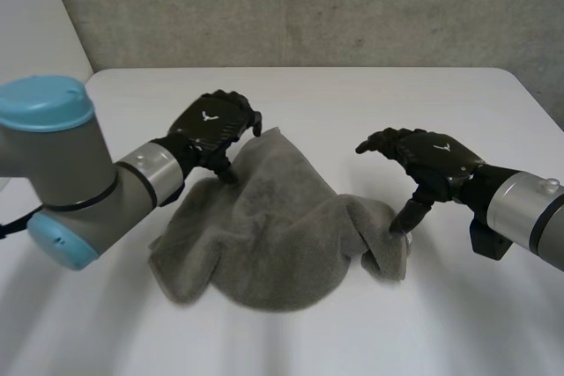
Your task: Fold the towel.
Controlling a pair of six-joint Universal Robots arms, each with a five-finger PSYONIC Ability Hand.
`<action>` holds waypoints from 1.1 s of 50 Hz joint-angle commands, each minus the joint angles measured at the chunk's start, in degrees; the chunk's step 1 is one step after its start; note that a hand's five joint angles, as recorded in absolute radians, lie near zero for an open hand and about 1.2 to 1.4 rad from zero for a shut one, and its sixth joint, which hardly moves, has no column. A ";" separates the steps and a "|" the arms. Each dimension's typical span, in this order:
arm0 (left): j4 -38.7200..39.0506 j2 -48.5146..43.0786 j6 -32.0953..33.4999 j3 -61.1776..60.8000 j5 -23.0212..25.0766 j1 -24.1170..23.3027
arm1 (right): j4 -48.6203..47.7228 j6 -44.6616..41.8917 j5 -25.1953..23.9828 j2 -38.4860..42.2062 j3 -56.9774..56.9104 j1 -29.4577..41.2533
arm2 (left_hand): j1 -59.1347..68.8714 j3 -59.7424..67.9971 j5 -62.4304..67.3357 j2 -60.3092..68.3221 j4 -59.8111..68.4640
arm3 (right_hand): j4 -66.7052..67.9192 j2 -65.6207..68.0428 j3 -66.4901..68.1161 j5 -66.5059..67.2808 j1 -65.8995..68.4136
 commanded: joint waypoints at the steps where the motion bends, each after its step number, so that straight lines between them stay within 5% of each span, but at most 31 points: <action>1: -1.17 -6.78 5.87 5.80 4.18 0.01 | -0.51 -0.69 0.21 0.13 1.16 0.43 | -4.37 -2.93 -2.44 -4.27 -3.36 | -4.37 -1.83 -2.46 -0.71 -1.63; 27: -9.43 -12.41 17.32 6.68 4.36 -0.34 | -1.66 -5.97 0.74 5.23 2.83 1.22 | -3.03 -2.93 -1.10 -2.94 -3.36 | -4.37 -2.16 -2.46 -1.05 -1.97; 30: -10.92 -12.59 19.87 6.07 4.36 -0.34 | -1.66 -5.97 0.74 5.23 2.92 1.22 | 2.18 -2.93 4.12 2.28 -3.36 | -4.37 -1.83 -2.46 -0.71 -1.63; 31: -11.62 -12.68 20.91 5.90 4.36 -0.25 | -1.66 -5.97 0.74 5.23 3.01 1.22 | 13.17 -2.93 15.11 13.27 -3.36 | -4.37 -1.16 -2.46 -0.05 -0.96; 32: -12.24 -12.50 21.53 5.81 4.28 -0.25 | -1.74 -5.97 0.74 5.23 3.01 1.22 | 27.44 -2.93 29.37 27.54 -3.36 | -4.37 2.18 -2.46 3.29 2.37; 33: -12.24 -12.50 21.54 5.81 4.27 -0.25 | -1.74 -5.97 0.74 5.23 3.01 1.22 | 27.58 -2.93 29.52 27.68 -3.36 | -4.37 2.21 -2.46 3.32 2.41; 34: -12.85 -12.41 21.71 5.72 4.19 -0.16 | -1.74 -6.05 0.30 5.14 3.01 1.22 | 45.90 -2.93 47.84 46.00 -3.36 | -4.37 12.04 -2.46 13.15 12.23; 40: -13.30 -10.32 20.66 4.93 3.92 -0.43 | -1.83 -7.63 -0.84 5.05 3.18 1.22 | 48.59 -2.93 50.52 48.68 -3.36 | -4.37 64.77 -2.46 65.89 64.97; 53: -11.54 4.99 10.29 -9.05 4.10 0.98 | -2.54 -8.96 -2.25 4.26 1.95 1.57 | 48.59 -2.93 50.52 48.68 -3.36 | -4.37 64.89 -2.46 66.01 65.09; 55: -10.75 7.54 10.29 -12.48 4.27 1.33 | -0.96 -11.40 -5.57 3.65 2.74 4.10 | 48.59 -2.93 50.52 48.68 -3.36 | -4.37 64.89 -2.46 66.01 65.09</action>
